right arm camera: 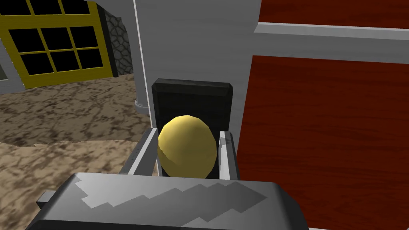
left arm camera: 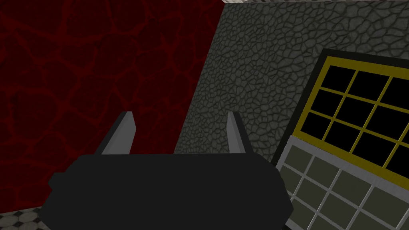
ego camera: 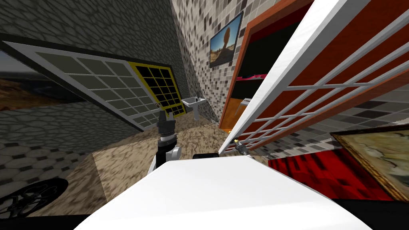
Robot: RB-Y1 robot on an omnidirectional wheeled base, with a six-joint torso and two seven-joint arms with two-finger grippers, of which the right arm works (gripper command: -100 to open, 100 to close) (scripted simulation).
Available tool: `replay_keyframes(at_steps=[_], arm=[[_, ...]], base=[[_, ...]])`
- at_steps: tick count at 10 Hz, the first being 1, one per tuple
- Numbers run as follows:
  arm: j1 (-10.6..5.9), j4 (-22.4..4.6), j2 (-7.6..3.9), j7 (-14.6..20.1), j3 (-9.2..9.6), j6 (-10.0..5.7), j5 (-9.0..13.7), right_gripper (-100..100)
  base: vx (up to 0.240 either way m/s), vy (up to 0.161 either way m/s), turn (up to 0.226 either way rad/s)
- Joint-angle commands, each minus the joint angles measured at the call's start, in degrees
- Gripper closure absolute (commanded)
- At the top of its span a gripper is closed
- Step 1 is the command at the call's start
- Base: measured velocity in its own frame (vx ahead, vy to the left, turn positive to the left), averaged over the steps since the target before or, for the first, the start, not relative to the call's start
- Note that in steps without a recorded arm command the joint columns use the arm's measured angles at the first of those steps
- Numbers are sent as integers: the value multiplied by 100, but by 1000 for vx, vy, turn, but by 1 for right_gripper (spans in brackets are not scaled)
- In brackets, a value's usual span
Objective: Pull the door open
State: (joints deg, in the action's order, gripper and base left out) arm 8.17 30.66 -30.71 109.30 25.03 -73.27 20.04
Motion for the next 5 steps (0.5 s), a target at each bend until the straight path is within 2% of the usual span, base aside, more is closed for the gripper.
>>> replay_keyframes(at_steps=[1,5], arm=[[77,17,-21,8,21,-51,-3,100],[97,-141,-48,73,61,-252,-15,100]], base=[[-226,-82,177],[-195,-79,160]])
